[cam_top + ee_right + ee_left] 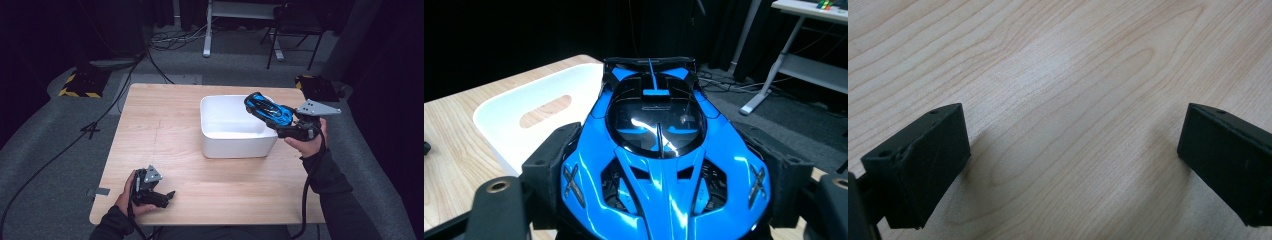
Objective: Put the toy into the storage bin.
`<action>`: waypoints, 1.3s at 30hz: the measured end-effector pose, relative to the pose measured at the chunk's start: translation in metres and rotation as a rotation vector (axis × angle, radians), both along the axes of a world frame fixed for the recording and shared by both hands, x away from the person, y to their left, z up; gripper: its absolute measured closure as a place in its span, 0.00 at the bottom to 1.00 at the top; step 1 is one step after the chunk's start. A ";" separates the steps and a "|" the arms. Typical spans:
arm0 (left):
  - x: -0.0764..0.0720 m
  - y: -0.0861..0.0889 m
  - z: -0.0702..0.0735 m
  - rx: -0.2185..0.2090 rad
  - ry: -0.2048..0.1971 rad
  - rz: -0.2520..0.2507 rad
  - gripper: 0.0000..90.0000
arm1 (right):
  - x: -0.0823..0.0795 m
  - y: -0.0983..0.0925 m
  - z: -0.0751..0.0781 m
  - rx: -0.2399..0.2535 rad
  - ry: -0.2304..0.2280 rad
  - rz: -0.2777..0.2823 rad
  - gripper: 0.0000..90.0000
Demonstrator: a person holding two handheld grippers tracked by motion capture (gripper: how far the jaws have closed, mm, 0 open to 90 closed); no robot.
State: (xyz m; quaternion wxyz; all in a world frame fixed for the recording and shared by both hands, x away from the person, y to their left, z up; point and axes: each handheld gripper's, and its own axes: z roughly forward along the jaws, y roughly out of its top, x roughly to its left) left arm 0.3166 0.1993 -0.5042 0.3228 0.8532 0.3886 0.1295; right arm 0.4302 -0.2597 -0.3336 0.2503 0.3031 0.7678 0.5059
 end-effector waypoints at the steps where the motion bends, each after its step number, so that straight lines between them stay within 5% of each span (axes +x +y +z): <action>1: 0.000 0.000 0.000 0.000 0.000 0.000 0.01 | 0.000 0.000 0.000 0.000 0.000 0.000 0.27; 24: 0.000 0.000 0.000 0.001 -0.008 0.003 0.01 | 0.034 0.030 -0.011 -0.093 0.108 0.038 0.27; 39: 0.000 0.000 0.000 0.000 -0.007 0.001 0.01 | 0.057 0.041 -0.018 -0.258 0.213 0.047 0.27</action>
